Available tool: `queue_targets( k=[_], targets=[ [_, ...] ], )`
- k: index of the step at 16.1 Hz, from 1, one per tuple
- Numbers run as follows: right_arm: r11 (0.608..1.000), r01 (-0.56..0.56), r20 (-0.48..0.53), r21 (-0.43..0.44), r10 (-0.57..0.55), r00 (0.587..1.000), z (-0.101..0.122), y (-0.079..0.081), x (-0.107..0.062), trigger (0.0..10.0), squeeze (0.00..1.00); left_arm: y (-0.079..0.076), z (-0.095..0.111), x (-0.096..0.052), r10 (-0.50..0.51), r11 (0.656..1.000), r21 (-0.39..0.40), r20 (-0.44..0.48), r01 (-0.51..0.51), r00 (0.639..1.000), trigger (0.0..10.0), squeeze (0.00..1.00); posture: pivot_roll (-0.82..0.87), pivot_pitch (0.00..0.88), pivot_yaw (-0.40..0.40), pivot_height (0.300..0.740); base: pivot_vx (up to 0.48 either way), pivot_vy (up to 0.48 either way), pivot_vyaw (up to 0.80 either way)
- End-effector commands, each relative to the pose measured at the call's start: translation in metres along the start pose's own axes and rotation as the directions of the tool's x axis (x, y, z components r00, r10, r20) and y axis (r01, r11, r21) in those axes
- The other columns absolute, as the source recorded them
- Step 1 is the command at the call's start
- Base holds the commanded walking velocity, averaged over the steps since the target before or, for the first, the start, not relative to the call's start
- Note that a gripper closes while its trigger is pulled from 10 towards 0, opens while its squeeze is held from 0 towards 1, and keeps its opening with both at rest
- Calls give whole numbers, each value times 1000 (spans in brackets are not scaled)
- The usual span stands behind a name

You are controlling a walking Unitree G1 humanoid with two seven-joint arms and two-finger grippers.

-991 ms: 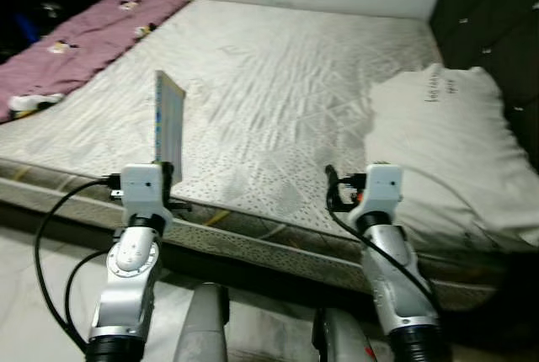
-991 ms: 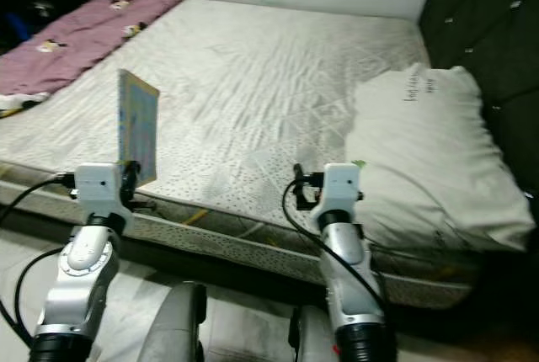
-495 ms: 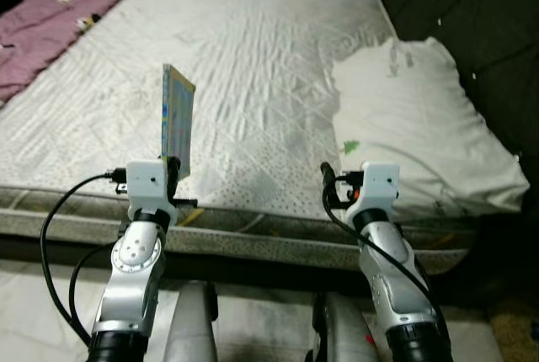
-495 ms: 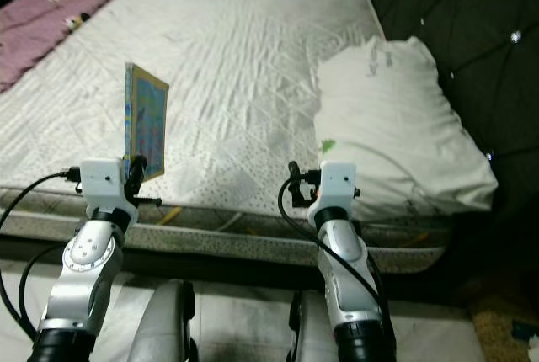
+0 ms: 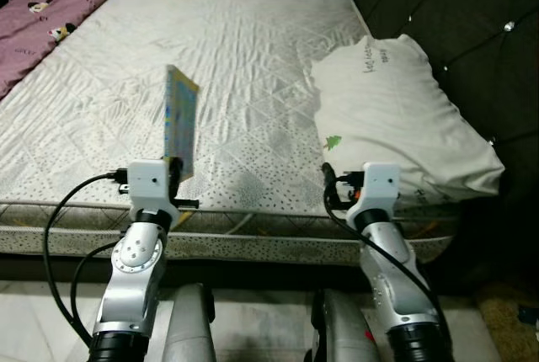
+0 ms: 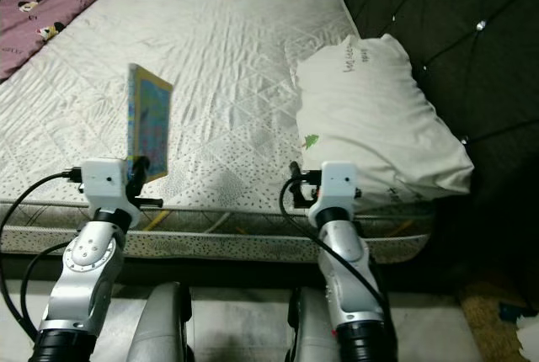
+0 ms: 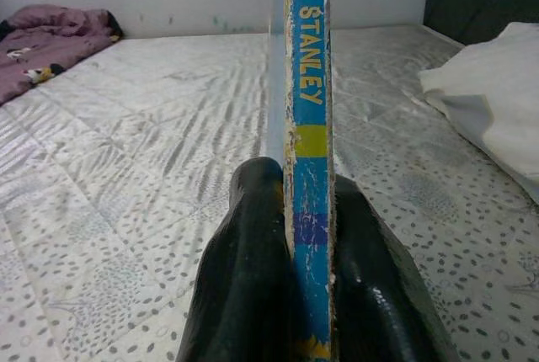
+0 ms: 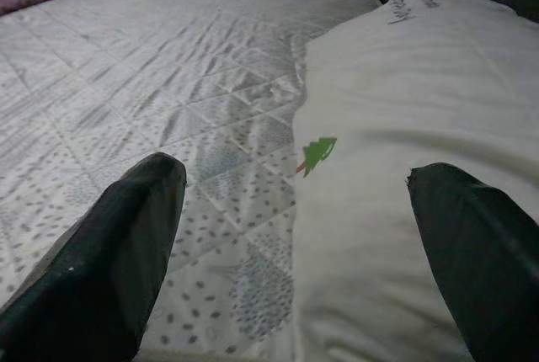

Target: Clean up the room

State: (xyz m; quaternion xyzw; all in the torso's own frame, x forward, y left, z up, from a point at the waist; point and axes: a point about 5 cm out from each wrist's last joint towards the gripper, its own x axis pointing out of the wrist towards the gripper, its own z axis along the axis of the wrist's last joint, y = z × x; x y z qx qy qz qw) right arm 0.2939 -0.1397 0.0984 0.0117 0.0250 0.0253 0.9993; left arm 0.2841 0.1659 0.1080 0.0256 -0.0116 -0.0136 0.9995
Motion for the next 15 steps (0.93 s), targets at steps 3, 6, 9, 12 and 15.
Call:
queue_targets(
  k=[3, 6, 9, 12, 15],
  targets=[
    [1000, -7, 3, 3, 7, 1000, 1, 3, 2, 10000, 0, 3, 12, 3, 7, 1000, 1, 64, -7, 998, 10000, 0, 30, 23, 20, 575, 460, 0, 0],
    [1000, -6, 4, 1, 6, 1000, 1, 3, 3, 10000, 0, 3, 11, 3, 3, 1000, -2, 53, -3, 999, 10000, 0, 30, 22, 20, 575, 424, 0, 0],
    [1000, -4, 5, 2, 4, 1000, 1, 3, 3, 10000, 0, 1, 13, 3, -13, 1000, -9, 68, 14, 998, 10000, 0, 29, 23, 20, 575, 446, 0, 0],
    [1000, -3, 5, 2, 3, 1000, 2, 2, 3, 10000, 0, 1, 10, 5, -6, 1000, -22, 48, 7, 999, 10000, 0, 28, 33, 19, 575, 160, 0, 0],
    [1000, -3, 3, 1, 3, 1000, 2, 2, 3, 10000, 0, -4, 4, 8, -46, 998, -52, -6, 46, 999, 10000, 0, 27, 39, 16, 575, 0, 0, 0]
  ],
)
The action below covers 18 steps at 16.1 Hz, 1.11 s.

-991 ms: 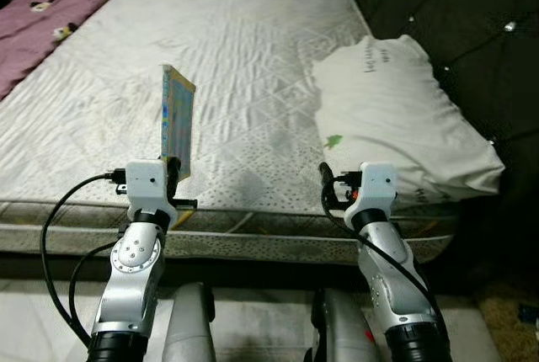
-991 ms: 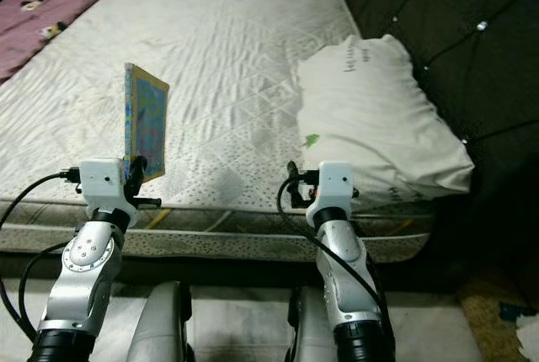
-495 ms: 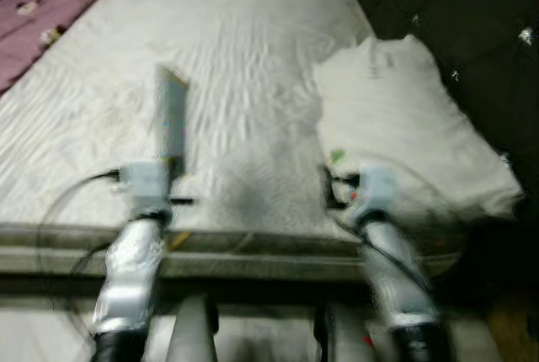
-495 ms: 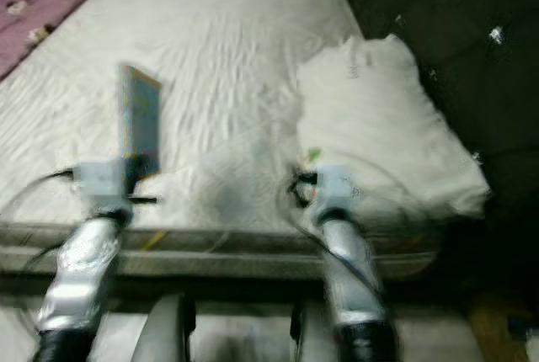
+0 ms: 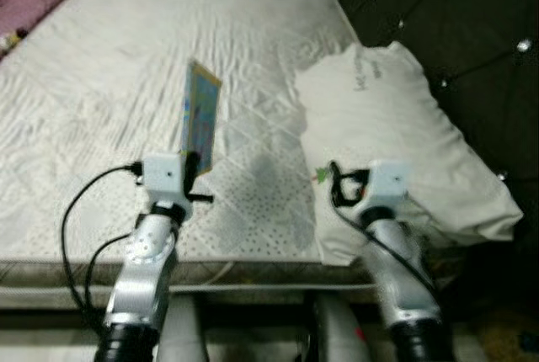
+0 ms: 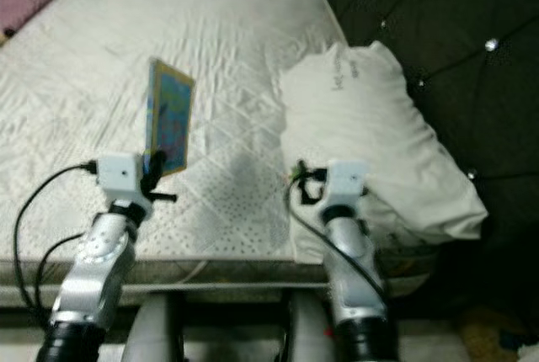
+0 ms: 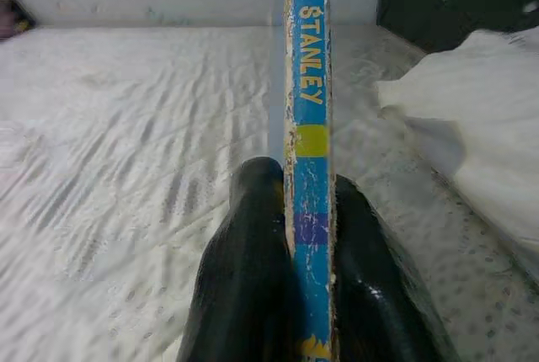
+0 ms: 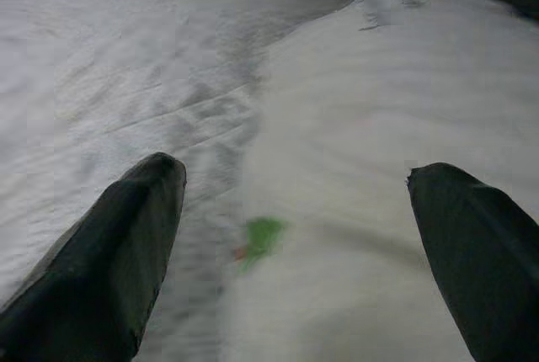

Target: Clean up the room

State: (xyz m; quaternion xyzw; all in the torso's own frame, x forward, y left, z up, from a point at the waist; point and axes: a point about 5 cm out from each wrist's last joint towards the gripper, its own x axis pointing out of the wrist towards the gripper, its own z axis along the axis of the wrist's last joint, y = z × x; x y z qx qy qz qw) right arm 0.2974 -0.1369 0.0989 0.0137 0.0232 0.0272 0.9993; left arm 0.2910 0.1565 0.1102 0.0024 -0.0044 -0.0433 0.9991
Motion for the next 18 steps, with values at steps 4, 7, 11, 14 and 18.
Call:
queue_targets(
  k=[4, 7, 11, 14, 18],
  targets=[
    [1000, 1, 0, -5, -1, 1000, 1, -3, -1, 10000, 0, -12, -6, 11, -42, 990, -135, -80, 31, 996, 10000, 0, 21, 40, 11, 525, 0, 0, 0],
    [1000, 5, 0, -16, -5, 1000, 1, -4, -2, 10000, 0, -41, -11, 25, -149, 957, -270, -140, 107, 979, 10000, 0, 1, 41, 11, 510, 0, 0, 0],
    [998, 23, 47, -57, -21, 999, 14, -15, -14, 10000, 0, -90, -2, 35, -310, 871, -437, -133, 225, 942, 10000, 0, -47, 51, 12, 510, 0, 0, 0],
    [997, 18, 47, -71, -15, 999, 17, -19, -21, 10000, 0, -102, 1, 34, -353, 847, -465, -132, 257, 926, 10000, 0, -57, 52, 7, 510, 0, 0, 0],
    [997, 18, 47, -71, -15, 999, 17, -19, -21, 10000, 0, -102, 1, 34, -353, 847, -465, -132, 257, 926, 10000, 0, -57, 52, 7, 510, 0, 0, 0]
  ],
)
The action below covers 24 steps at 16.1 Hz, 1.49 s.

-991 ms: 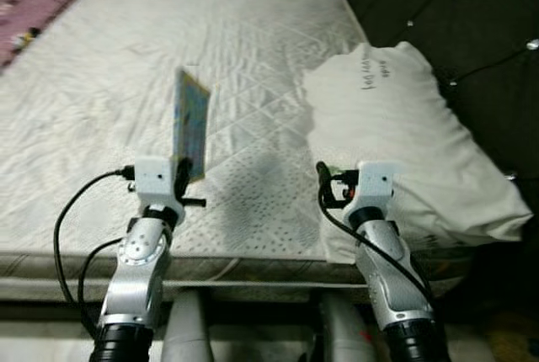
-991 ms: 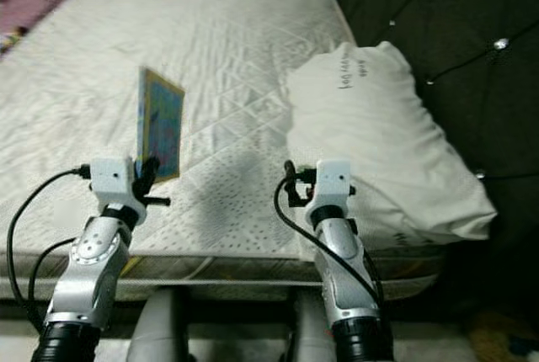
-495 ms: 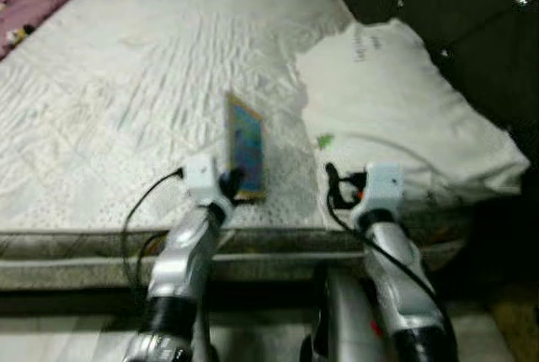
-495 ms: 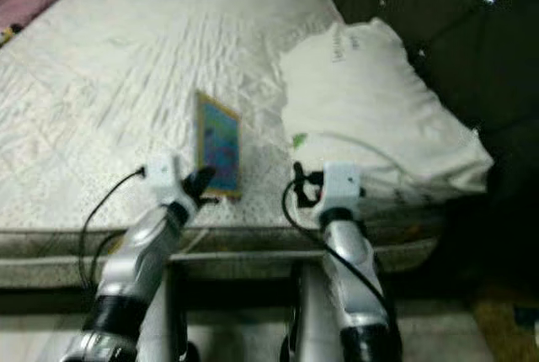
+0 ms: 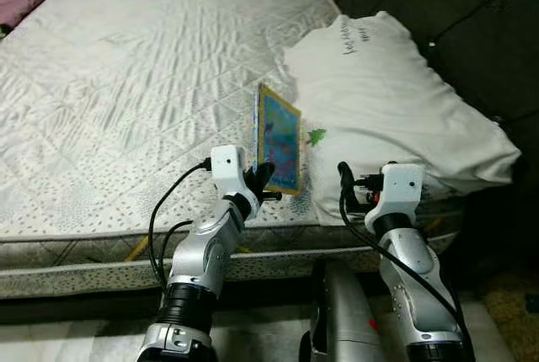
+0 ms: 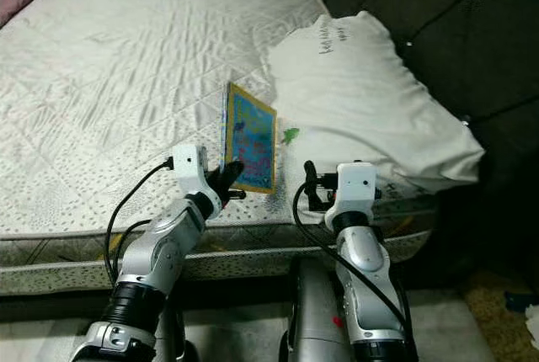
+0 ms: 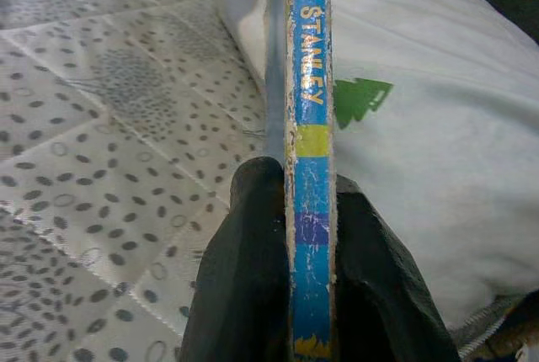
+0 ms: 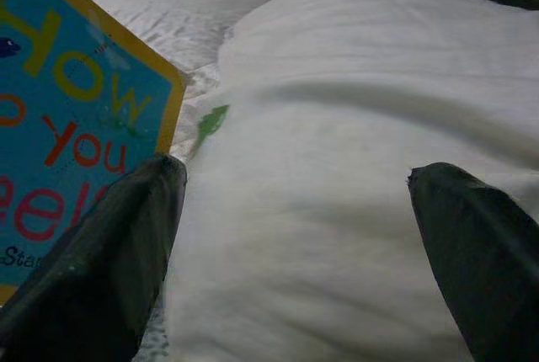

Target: Clean up the room

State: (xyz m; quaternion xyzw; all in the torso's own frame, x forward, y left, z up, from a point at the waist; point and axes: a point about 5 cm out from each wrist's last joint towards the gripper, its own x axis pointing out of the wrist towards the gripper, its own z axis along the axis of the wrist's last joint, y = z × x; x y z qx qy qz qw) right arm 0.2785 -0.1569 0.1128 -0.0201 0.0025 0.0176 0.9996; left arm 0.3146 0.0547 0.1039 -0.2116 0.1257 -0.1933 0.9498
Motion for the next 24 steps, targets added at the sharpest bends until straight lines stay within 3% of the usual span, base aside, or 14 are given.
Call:
queue_targets(
  k=[1, 11, 12, 13, 14, 15, 17, 18, 19, 21, 24],
  targets=[
    [1000, -4, 7, -3, 4, 1000, 4, -1, 0, 10000, 0, -5, 5, 1, -24, 1000, -4, 23, 24, 999, 10000, 0, -57, 52, 7, 510, 0, 0, 0],
    [1000, -4, 7, -3, 4, 1000, 4, -1, 0, 10000, 0, -5, 5, 1, -24, 1000, -4, 23, 24, 999, 10000, 0, -57, 52, 7, 510, 0, 0, 0],
    [1000, 9, -83, 10, -8, 997, -4, -19, -13, 10000, 0, 22, -5, -9, 208, 976, 81, -65, -202, 976, 10000, 0, -34, 20, 0, 510, 0, 0, 0],
    [1000, 9, -90, 13, -8, 996, -5, -20, -12, 10000, 0, 36, -7, -13, 287, 953, 129, -77, -276, 955, 10000, 0, -29, 18, 0, 510, 0, 0, 0],
    [1000, 2, -87, 9, -1, 996, -5, -17, -10, 10000, 0, 48, -9, -17, 336, 938, 122, -103, -324, 936, 10000, 0, -28, 11, 4, 510, 0, 0, 0],
    [1000, 0, -83, 8, 1, 997, -5, -17, -9, 10000, 0, 48, -11, -18, 326, 945, 74, -125, -318, 937, 10000, 0, -28, 10, 5, 510, 0, 0, 0],
    [1000, 0, -80, 1, 0, 997, -3, -18, -7, 10000, 0, 43, -15, -17, 291, 957, 41, -173, -288, 941, 10000, 0, -27, 6, 4, 510, 0, 0, 0],
    [1000, 2, -85, -1, -2, 996, -3, -20, -8, 10000, 0, 32, -14, -13, 247, 965, -40, -201, -260, 948, 10000, 0, -28, 6, 3, 510, 0, 0, 0],
    [1000, 2, -85, -2, -3, 996, -3, -20, -8, 10000, 0, 29, -13, -12, 234, 967, -54, -203, -250, 951, 10000, 0, -28, 6, 3, 510, 0, 0, 0],
    [1000, -4, -83, -10, 3, 997, -3, -18, -8, 10000, 0, -4, 2, 4, 91, 980, -158, -172, -119, 981, 10000, 0, -29, 6, 1, 510, 0, 0, 0],
    [1000, -7, -75, -14, 6, 997, -1, -16, -6, 10000, 0, -20, 4, 11, 30, 977, -201, -200, -71, 979, 10000, 0, -39, 4, 4, 510, 0, 0, 0]
  ],
)
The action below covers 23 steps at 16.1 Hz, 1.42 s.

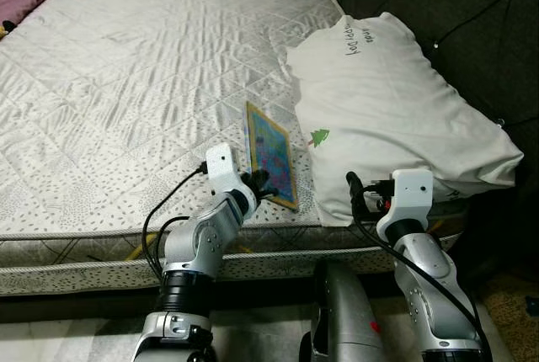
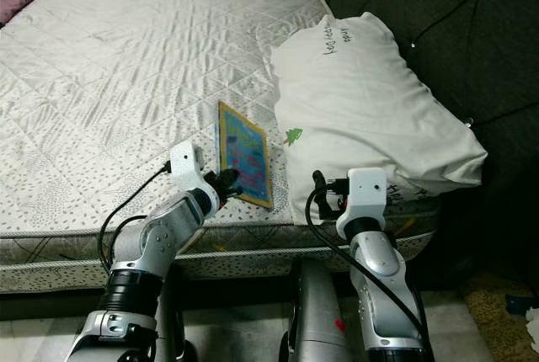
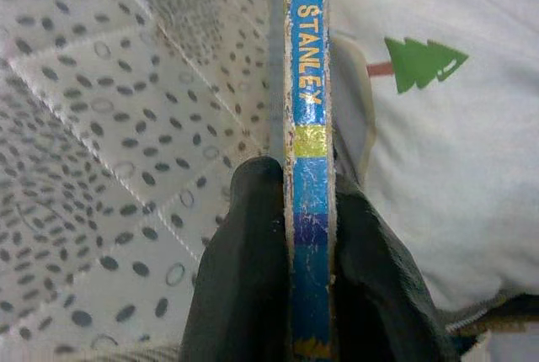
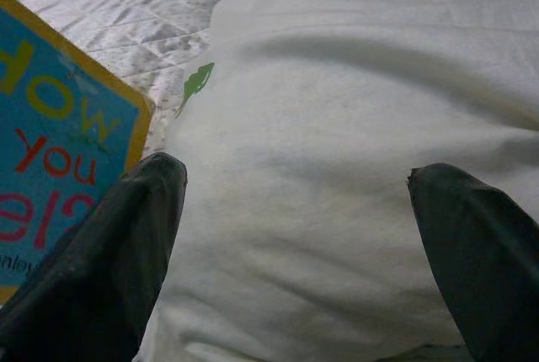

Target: Clean up the room

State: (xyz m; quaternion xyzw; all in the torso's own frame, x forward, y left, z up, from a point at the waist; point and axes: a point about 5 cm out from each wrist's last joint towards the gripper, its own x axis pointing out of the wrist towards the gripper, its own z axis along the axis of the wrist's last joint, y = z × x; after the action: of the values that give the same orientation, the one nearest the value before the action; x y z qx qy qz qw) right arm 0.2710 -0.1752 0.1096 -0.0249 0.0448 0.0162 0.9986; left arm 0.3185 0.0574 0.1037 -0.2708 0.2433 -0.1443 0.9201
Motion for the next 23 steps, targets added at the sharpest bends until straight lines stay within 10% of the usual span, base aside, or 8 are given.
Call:
queue_targets(
  k=[1, 6, 10, 16, 23],
  targets=[
    [1000, -6, 13, -10, 6, 1000, 4, 2, 2, 10000, 0, -29, -6, 7, -84, 995, -57, -54, 81, 995, 10000, 0, -44, 5, 6, 510, 0, 0, 0],
    [1000, 4, 14, -16, -4, 1000, 4, -1, 1, 10000, 0, -15, -12, 4, -56, 989, -145, -108, 41, 993, 10000, 0, -45, 9, 5, 510, 0, 0, 0],
    [1000, 0, 19, -26, 1, 1000, 4, 0, 3, 10000, 0, -38, 14, 10, -228, 931, -293, -5, 216, 974, 10000, 0, -46, 6, 0, 510, 0, 0, 0],
    [999, 9, 21, -36, -8, 1000, 5, -2, 1, 10000, 0, -34, 11, 17, -223, 936, -292, -68, 195, 972, 10000, 0, -60, 9, 4, 510, 0, 0, 0],
    [999, 16, 14, -42, -15, 1000, 3, -5, -2, 10000, 0, 12, 27, 29, -91, 985, -154, -78, 78, 993, 10000, 0, -65, 16, -4, 510, 0, 0, 0]
  ],
)
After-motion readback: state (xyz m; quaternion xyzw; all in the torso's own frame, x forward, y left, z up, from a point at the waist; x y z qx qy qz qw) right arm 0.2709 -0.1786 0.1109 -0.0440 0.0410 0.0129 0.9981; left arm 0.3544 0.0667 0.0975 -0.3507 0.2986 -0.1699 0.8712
